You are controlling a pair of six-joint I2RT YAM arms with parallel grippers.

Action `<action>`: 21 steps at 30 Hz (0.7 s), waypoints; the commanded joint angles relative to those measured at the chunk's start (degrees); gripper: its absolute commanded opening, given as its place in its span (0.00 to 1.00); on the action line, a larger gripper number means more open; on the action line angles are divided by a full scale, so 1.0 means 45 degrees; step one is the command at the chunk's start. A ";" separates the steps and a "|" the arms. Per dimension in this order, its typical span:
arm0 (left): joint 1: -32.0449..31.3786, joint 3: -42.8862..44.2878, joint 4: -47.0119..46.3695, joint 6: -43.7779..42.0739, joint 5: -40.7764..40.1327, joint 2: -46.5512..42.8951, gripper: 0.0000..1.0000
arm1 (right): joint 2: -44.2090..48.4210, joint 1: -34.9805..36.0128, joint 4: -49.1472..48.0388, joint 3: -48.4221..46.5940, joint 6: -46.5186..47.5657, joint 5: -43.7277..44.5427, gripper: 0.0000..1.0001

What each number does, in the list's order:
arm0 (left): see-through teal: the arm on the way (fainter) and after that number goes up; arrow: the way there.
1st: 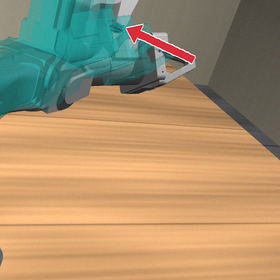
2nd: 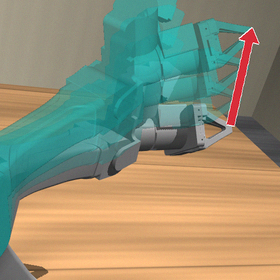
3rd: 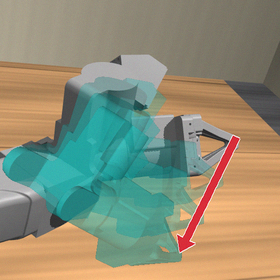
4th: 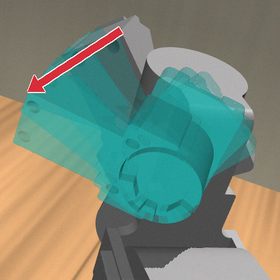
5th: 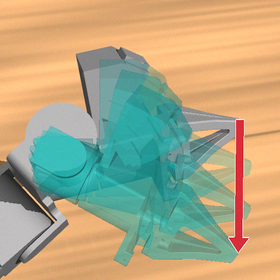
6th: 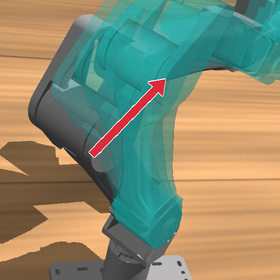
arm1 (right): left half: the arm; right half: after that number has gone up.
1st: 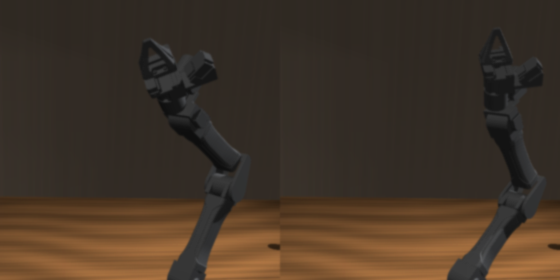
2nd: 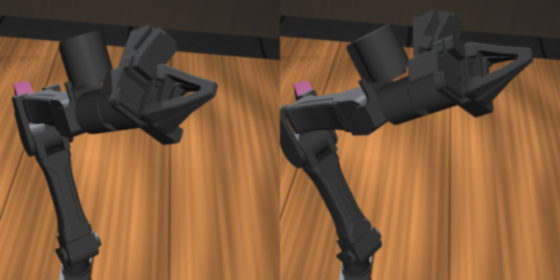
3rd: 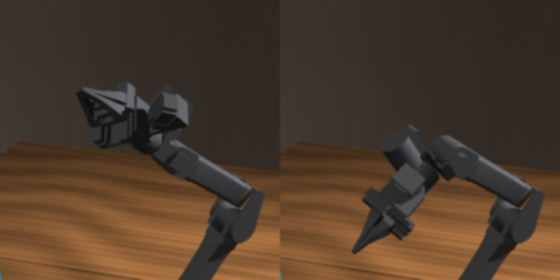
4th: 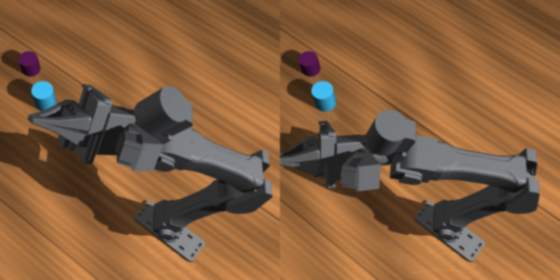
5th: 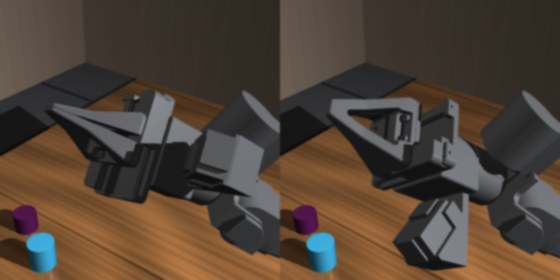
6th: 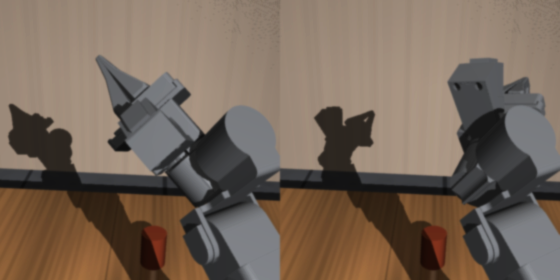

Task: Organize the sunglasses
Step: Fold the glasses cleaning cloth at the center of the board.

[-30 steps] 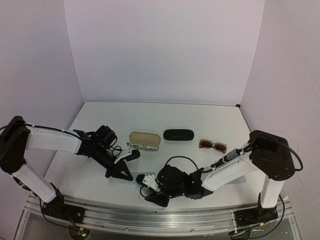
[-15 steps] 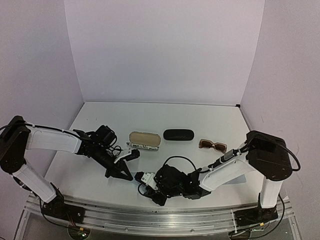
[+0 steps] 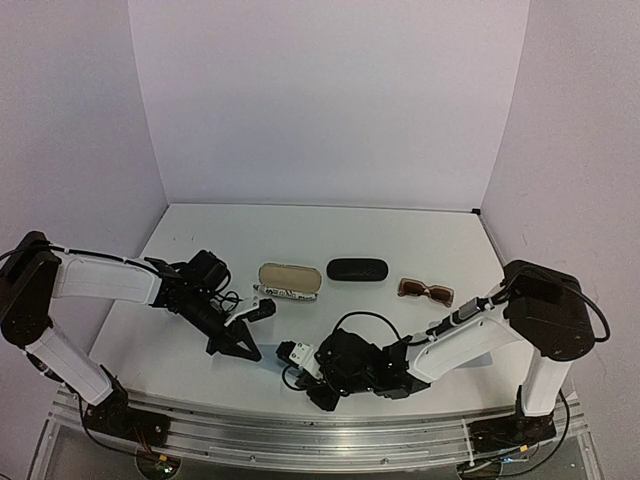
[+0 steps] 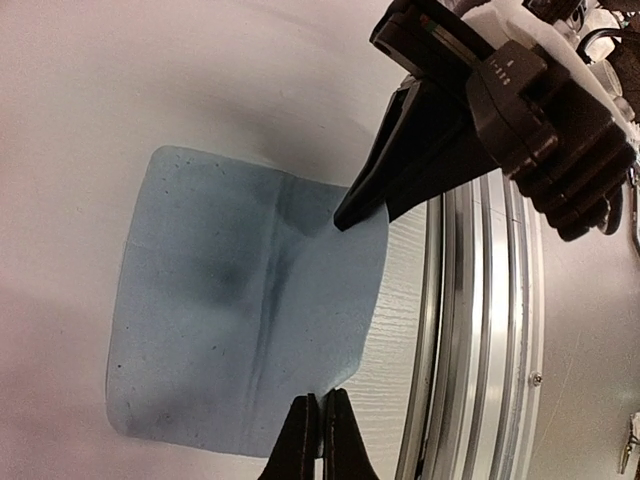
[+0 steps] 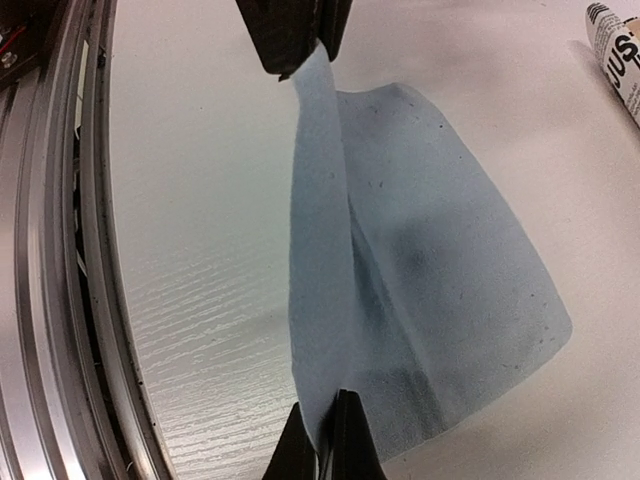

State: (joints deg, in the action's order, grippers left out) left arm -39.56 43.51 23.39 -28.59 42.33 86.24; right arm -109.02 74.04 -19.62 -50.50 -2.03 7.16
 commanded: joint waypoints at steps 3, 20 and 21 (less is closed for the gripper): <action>0.0097 0.0361 0.0541 -0.0387 -0.0080 -0.0170 0.00 | 0.0656 0.0073 0.0223 -0.0188 -0.0067 -0.0292 0.00; 0.0295 0.0700 0.1268 0.0321 -0.1420 0.0278 0.00 | 0.0237 -0.1536 0.2268 -0.2113 -0.0467 -0.3051 0.00; 0.0295 0.0705 0.1261 0.0371 -0.1560 0.0286 0.00 | 0.0232 -0.1665 0.2281 -0.2127 -0.0548 -0.3118 0.00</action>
State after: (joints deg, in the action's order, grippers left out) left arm -38.57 44.24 28.06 -28.19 38.35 87.11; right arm -107.94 68.51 -11.21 -57.99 -2.58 -4.24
